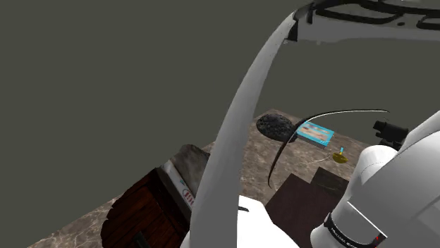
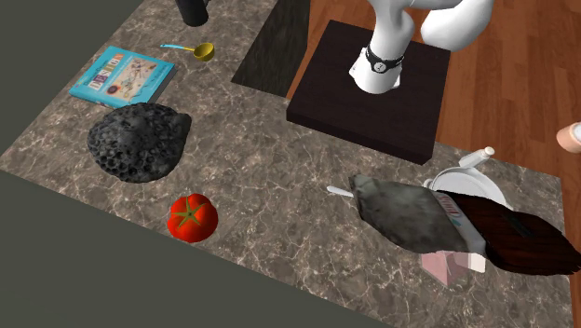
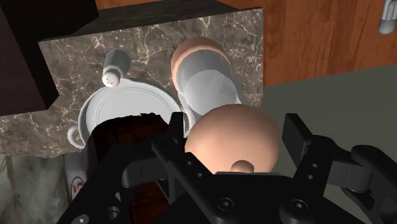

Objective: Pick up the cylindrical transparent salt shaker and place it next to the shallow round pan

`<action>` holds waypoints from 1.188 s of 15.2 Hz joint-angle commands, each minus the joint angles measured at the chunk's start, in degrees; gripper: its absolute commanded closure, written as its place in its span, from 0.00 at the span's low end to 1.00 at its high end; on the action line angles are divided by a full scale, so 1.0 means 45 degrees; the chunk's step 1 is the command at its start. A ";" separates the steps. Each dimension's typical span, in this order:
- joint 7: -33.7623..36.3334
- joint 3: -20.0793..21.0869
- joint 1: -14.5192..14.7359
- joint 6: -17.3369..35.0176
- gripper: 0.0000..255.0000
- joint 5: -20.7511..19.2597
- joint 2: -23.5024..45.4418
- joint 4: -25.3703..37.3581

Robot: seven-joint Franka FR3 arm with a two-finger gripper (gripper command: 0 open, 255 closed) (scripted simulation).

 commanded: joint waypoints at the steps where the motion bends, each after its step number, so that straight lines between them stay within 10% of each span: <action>1: 0.0091 0.0177 -0.0070 0.0376 1.00 -0.0094 0.0154 -0.0245; 11: 0.1037 0.1393 -0.0846 0.2294 1.00 -0.1334 0.1491 -0.1245; 18: 0.2772 0.2406 -0.1693 0.3596 1.00 -0.3724 0.3207 -0.1776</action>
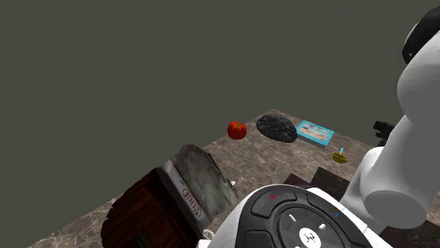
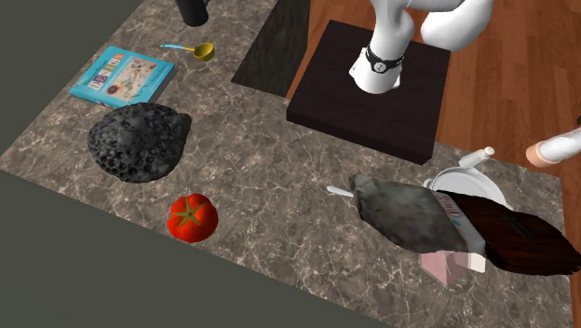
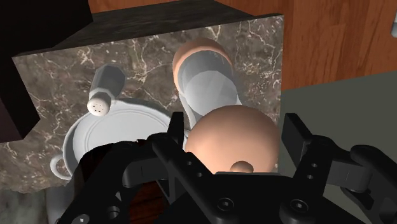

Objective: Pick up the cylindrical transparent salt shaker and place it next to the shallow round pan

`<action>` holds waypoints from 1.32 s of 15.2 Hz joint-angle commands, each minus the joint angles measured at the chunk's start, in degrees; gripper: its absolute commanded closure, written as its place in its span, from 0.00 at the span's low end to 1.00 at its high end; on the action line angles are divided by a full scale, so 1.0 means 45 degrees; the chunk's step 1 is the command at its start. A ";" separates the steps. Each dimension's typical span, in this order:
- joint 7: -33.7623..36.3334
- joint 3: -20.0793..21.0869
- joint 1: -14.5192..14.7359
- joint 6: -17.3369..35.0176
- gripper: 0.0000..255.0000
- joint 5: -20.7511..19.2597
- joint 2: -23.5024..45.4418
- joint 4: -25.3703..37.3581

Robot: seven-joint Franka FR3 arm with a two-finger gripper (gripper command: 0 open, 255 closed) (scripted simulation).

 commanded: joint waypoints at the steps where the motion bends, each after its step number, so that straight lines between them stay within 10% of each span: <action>1: 0.0707 0.0158 -0.0149 0.0344 1.00 -0.1017 0.0607 -0.0140; 16: 0.5342 -0.3458 0.3010 0.1981 1.00 -0.7484 0.4335 -0.0338; 20: 0.5339 -0.3464 0.3016 0.1982 1.00 -0.7478 0.4333 -0.0339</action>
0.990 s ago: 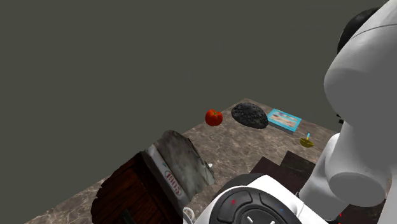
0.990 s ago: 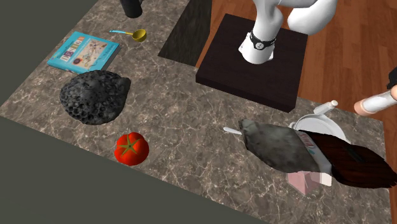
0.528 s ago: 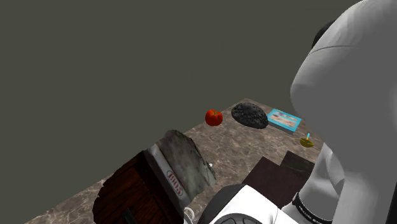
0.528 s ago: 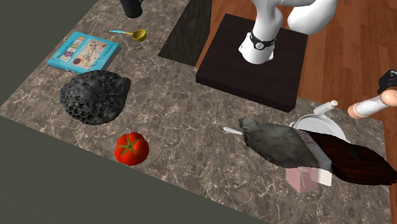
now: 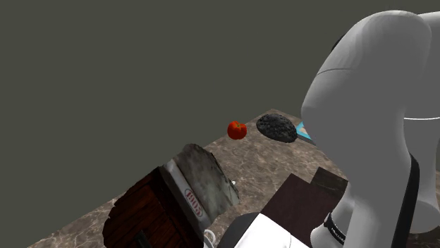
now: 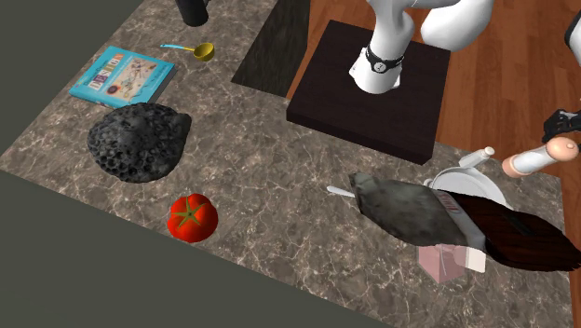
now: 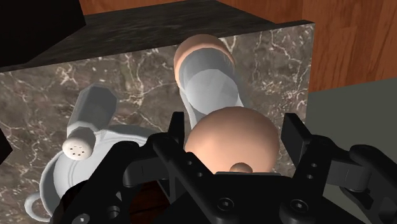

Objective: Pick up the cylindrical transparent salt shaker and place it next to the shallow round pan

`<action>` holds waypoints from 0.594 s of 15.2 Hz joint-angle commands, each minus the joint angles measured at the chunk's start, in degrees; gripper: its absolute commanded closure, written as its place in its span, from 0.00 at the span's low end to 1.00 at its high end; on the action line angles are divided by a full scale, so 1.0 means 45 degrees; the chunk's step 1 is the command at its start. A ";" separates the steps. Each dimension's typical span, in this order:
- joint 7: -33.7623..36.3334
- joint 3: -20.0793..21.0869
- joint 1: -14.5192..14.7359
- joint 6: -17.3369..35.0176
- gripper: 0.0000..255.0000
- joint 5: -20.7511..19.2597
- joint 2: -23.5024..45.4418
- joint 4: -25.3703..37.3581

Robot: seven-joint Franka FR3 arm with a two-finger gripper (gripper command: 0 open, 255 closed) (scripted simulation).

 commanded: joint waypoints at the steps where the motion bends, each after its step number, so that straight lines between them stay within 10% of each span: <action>1: 0.0022 -0.0019 0.0019 0.0012 1.00 -0.0026 0.0009 -0.0002; 4: 0.0022 -0.0019 0.0019 0.0012 1.00 -0.0026 0.0009 -0.0002; 5: 0.0022 -0.0020 0.0019 0.0012 0.00 -0.0027 0.0010 -0.0001; 9: 0.0023 -0.0020 0.0021 0.0012 0.00 -0.0027 0.0011 -0.0001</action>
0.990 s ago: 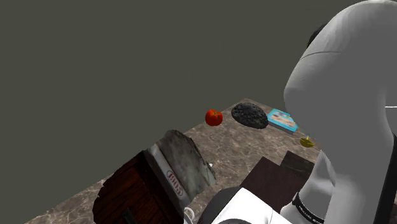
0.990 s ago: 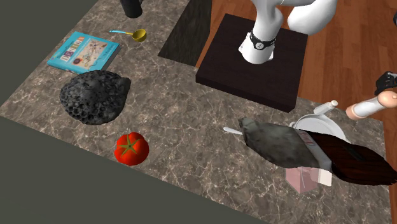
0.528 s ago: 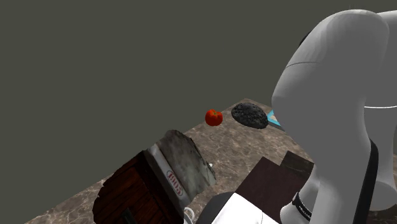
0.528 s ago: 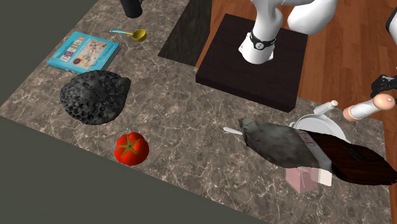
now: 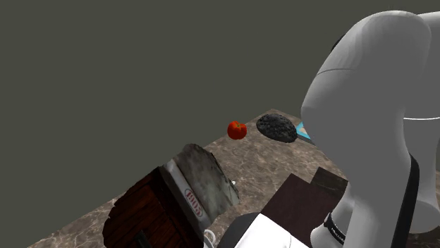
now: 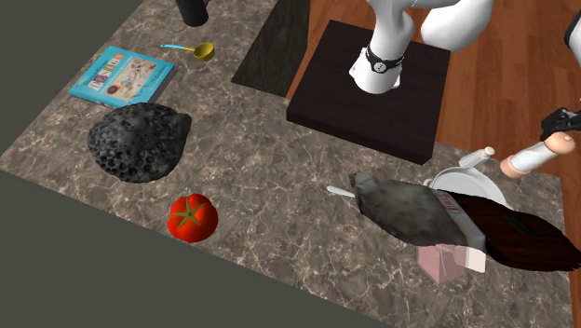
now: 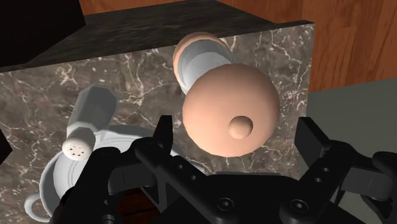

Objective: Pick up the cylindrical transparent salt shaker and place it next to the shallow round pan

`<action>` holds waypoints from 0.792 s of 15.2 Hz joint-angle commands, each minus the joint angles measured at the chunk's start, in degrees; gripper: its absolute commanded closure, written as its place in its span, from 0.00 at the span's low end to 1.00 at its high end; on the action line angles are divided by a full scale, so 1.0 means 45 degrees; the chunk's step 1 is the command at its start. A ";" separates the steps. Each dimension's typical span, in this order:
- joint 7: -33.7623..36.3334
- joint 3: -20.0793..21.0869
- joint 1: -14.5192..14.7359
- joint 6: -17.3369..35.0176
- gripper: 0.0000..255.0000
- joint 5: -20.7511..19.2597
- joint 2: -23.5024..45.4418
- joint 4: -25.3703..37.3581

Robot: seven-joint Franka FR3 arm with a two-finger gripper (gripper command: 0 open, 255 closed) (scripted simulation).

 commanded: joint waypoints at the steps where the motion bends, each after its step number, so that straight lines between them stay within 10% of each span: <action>1: 0.0000 0.0000 0.0000 0.0000 0.00 0.0000 0.0000 0.0000; 5: -0.2761 0.3190 -0.2811 -0.0685 0.00 0.3942 -0.2349 -0.0427; 12: -0.2785 0.3143 -0.2764 -0.0681 0.00 0.3976 -0.2367 -0.0428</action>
